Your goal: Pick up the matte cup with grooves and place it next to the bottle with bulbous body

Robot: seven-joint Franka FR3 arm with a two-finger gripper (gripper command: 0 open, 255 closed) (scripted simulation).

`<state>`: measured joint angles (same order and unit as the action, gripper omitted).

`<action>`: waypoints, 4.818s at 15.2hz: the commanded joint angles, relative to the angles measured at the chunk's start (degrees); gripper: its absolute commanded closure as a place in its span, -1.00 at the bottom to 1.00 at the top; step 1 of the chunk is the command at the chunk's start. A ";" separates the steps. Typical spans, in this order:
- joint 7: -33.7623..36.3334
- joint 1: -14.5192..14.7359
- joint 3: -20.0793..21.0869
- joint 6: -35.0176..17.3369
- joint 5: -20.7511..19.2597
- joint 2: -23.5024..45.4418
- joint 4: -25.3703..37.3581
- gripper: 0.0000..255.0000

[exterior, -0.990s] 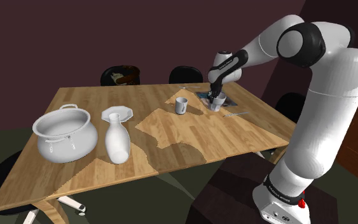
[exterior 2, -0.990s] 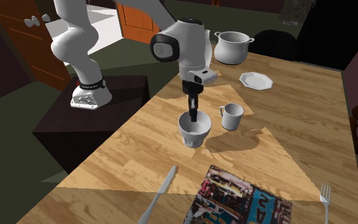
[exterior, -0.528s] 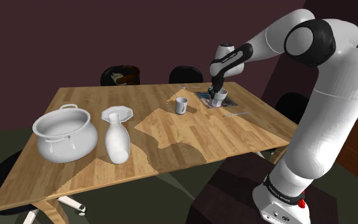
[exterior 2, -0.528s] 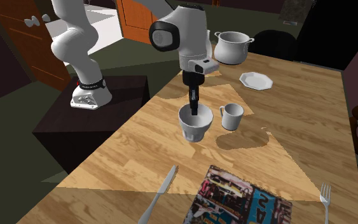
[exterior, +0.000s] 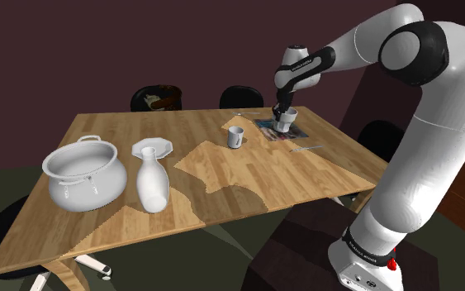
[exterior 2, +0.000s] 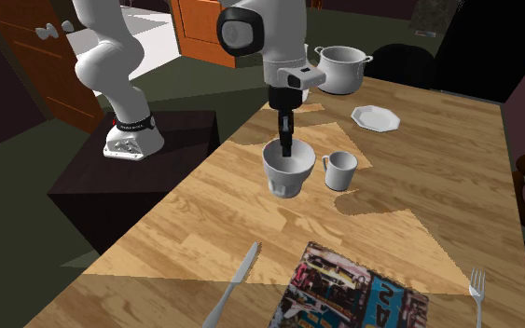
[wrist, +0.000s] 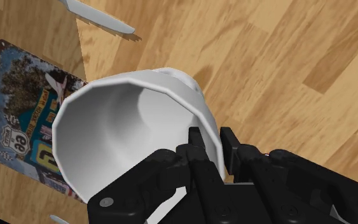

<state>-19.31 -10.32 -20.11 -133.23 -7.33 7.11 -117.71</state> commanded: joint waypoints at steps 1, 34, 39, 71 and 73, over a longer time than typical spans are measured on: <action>0.05 0.11 -0.02 1.49 -0.27 -0.94 0.59 1.00; -0.46 1.45 0.98 24.99 -1.15 -6.95 18.25 1.00; 7.06 4.83 4.64 25.66 -3.39 -11.25 13.63 1.00; 49.94 24.55 29.01 37.65 -5.22 -3.44 24.77 1.00; 52.35 26.00 30.20 38.98 -5.65 -0.95 28.01 1.00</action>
<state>31.99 15.07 9.57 -95.11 -12.76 4.85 -91.65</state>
